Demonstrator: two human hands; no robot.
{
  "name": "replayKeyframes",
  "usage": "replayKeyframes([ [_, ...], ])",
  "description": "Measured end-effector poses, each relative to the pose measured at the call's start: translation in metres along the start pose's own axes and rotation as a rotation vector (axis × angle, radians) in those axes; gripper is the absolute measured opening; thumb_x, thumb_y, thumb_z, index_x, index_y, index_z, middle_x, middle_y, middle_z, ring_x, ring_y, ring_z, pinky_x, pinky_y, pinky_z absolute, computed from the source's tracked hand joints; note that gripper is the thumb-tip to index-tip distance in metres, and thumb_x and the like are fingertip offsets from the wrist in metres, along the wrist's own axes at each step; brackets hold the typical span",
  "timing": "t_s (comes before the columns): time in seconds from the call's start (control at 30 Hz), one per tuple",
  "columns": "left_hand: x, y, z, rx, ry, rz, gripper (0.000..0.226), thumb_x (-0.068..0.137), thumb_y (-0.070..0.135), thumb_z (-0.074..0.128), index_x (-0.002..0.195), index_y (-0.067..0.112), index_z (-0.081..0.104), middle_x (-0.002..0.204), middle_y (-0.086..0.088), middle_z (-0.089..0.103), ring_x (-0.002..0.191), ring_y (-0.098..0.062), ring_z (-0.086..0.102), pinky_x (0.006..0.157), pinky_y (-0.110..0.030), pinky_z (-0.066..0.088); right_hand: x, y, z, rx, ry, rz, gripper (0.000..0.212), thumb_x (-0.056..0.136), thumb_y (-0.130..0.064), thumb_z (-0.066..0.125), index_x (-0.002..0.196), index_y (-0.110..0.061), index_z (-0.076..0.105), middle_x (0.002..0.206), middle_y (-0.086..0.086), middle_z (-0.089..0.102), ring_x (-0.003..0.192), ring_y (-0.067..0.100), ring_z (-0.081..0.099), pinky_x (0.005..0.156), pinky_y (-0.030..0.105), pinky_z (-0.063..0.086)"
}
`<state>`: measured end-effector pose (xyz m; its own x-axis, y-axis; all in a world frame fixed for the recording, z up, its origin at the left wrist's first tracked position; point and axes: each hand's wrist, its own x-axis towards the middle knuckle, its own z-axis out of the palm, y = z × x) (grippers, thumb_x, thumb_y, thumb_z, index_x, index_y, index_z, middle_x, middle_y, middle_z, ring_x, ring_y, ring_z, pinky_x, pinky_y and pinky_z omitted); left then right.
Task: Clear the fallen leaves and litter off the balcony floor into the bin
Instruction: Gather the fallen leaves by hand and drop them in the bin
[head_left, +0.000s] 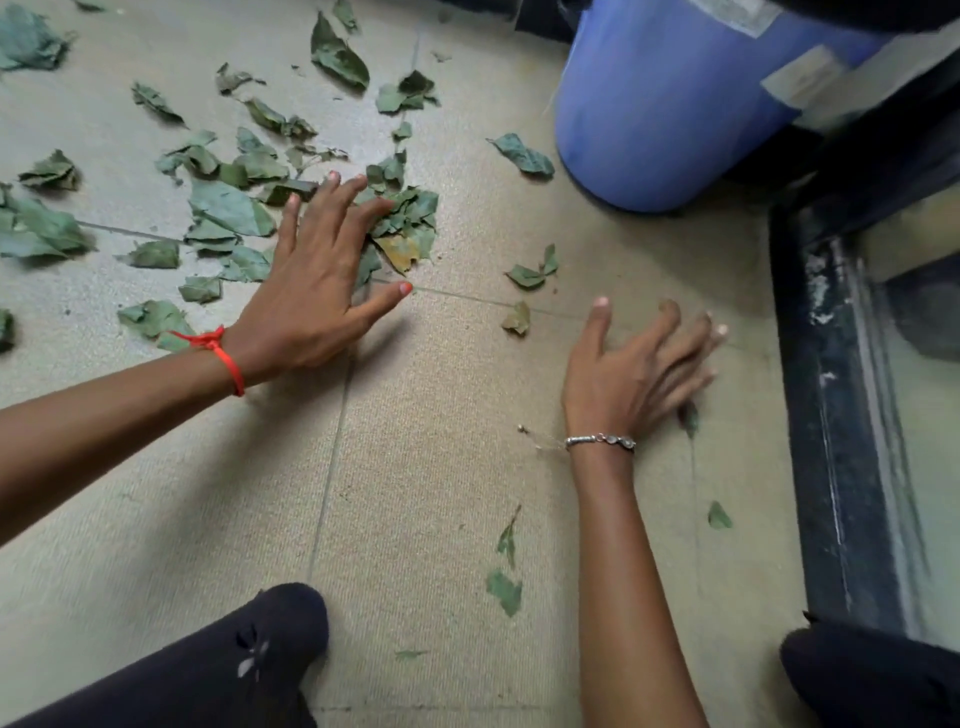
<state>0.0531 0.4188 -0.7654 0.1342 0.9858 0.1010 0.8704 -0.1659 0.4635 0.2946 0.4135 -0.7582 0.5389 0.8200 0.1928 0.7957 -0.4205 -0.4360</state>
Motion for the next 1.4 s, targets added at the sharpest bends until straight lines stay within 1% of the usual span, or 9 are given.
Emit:
replayKeyframes([
  [0.2,-0.002,0.009,0.011,-0.023,-0.036,0.019,0.078,0.081,0.065,0.03,0.143,0.019,0.024,0.155,-0.008,0.014,0.146,-0.022,0.002,0.117,-0.044,-0.004,-0.003,0.04,-0.004,-0.076,-0.184,0.277,0.077,0.088,-0.061,0.037,0.146,-0.013,0.017,0.155,0.018,0.003,0.144,0.033,-0.006,0.116,0.048,-0.005],
  [0.37,-0.003,0.007,0.013,-0.046,-0.038,0.048,0.075,0.083,0.063,0.033,0.143,0.018,0.024,0.154,-0.009,0.015,0.145,-0.022,0.005,0.119,-0.046,0.003,-0.014,0.006,0.012,-0.074,-0.264,-0.036,0.08,0.09,-0.062,0.03,0.148,-0.011,0.011,0.156,0.015,0.004,0.145,0.026,-0.002,0.117,0.041,-0.003],
  [0.5,-0.003,0.005,0.004,-0.126,0.005,0.018,0.075,0.082,0.061,0.036,0.142,0.017,0.027,0.153,-0.008,0.014,0.144,-0.022,0.009,0.118,-0.04,0.008,-0.006,-0.04,0.027,0.179,-0.421,-0.365,0.071,0.093,-0.053,0.036,0.147,-0.011,0.018,0.156,0.009,0.012,0.145,0.023,0.007,0.118,0.038,0.011],
  [0.73,-0.003,-0.009,-0.001,0.054,0.076,-0.044,0.079,0.081,0.067,0.028,0.141,0.016,0.027,0.155,-0.009,0.013,0.146,-0.021,-0.002,0.117,-0.044,-0.01,0.011,-0.079,0.056,0.247,-0.543,-0.618,0.065,0.094,-0.052,0.034,0.147,-0.018,0.019,0.156,0.005,0.013,0.144,0.018,0.01,0.117,0.038,0.01],
  [0.83,0.001,-0.019,-0.004,0.112,0.094,-0.109,0.084,0.078,0.073,0.025,0.142,0.019,0.025,0.157,-0.008,0.01,0.146,-0.021,-0.004,0.114,-0.045,-0.015,0.033,-0.098,0.067,0.298,-0.353,-0.54,0.061,0.093,-0.054,0.035,0.14,-0.016,0.032,0.152,0.009,0.023,0.14,0.024,0.023,0.114,0.046,0.025],
  [1.0,0.007,-0.035,-0.012,0.119,0.111,-0.172,0.091,0.074,0.078,0.024,0.145,0.021,0.021,0.158,-0.008,0.004,0.146,-0.022,-0.007,0.115,-0.045,-0.014,0.05,-0.113,0.09,0.05,-0.396,-0.486,0.068,0.092,-0.059,0.028,0.145,-0.016,0.023,0.155,0.01,0.016,0.144,0.022,0.009,0.119,0.038,0.006],
  [1.17,0.014,-0.055,-0.018,0.029,0.146,-0.242,0.09,0.073,0.076,0.026,0.146,0.022,0.019,0.158,-0.008,0.003,0.146,-0.021,-0.006,0.116,-0.04,-0.01,-0.005,-0.144,0.092,0.419,-0.608,-0.812,0.052,0.097,-0.047,0.026,0.137,-0.016,0.038,0.144,0.004,0.037,0.134,0.018,0.034,0.112,0.04,0.029],
  [1.27,0.018,-0.065,-0.026,-0.033,0.227,-0.26,0.084,0.077,0.071,0.028,0.144,0.021,0.022,0.157,-0.007,0.007,0.146,-0.02,-0.001,0.116,-0.037,-0.008,0.004,-0.165,0.098,0.583,-0.493,-0.71,0.047,0.099,-0.037,0.031,0.137,-0.012,0.039,0.149,0.006,0.031,0.138,0.018,0.028,0.109,0.029,0.028],
  [1.4,0.022,-0.084,-0.04,-0.06,0.297,-0.272,0.076,0.08,0.066,0.031,0.142,0.021,0.025,0.155,-0.009,0.014,0.146,-0.021,0.004,0.116,-0.037,-0.007,0.04,-0.183,0.12,0.272,-0.412,-0.54,0.06,0.095,-0.051,0.032,0.142,-0.014,0.03,0.156,0.008,0.015,0.144,0.021,0.008,0.118,0.041,0.012],
])
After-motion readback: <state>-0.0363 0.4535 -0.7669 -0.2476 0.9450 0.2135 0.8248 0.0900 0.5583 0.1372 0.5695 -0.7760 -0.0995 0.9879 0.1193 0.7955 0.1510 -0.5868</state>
